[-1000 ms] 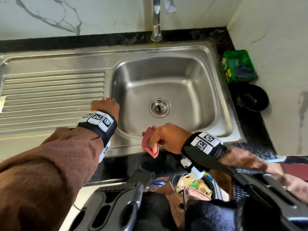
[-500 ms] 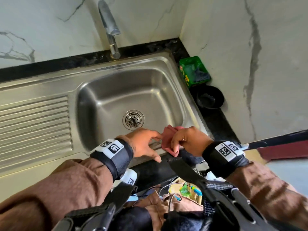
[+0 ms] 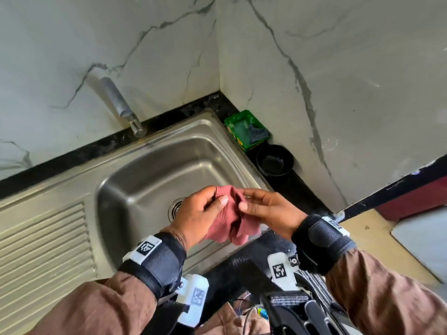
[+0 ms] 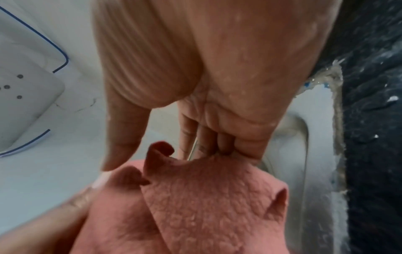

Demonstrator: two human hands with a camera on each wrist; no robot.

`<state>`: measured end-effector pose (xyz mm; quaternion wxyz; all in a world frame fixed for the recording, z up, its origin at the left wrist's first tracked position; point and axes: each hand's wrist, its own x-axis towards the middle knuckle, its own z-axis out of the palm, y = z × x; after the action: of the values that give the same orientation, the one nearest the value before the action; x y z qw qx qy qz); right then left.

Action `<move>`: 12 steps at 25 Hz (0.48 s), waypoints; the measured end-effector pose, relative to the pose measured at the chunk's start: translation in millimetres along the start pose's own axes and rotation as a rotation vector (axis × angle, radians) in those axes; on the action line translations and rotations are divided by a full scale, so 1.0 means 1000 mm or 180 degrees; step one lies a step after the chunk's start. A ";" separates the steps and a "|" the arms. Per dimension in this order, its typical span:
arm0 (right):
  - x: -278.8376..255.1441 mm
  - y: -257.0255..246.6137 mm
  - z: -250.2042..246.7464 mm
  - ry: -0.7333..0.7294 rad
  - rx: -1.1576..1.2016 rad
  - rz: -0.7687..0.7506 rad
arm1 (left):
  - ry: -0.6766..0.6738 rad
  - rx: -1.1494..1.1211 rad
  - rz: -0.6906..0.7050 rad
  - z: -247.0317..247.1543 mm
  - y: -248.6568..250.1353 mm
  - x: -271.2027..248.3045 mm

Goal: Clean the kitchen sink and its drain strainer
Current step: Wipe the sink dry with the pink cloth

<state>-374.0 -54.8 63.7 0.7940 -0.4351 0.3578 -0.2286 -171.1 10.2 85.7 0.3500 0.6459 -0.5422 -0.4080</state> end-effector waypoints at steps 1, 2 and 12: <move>0.000 0.001 0.001 -0.0103 -0.0112 0.0042 | 0.0006 0.0106 0.0098 -0.001 0.005 0.000; 0.002 0.002 0.001 -0.0159 -0.0265 0.0039 | 0.0035 0.0219 0.0175 -0.002 0.008 0.001; -0.001 -0.028 -0.013 0.0981 -0.2941 -0.0709 | 0.0500 0.0435 0.0393 -0.023 -0.001 0.015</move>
<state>-385.7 -75.4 83.8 0.4268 -0.7381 0.4862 -0.1912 -148.4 -3.8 93.0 0.3710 0.6636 -0.5784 -0.2958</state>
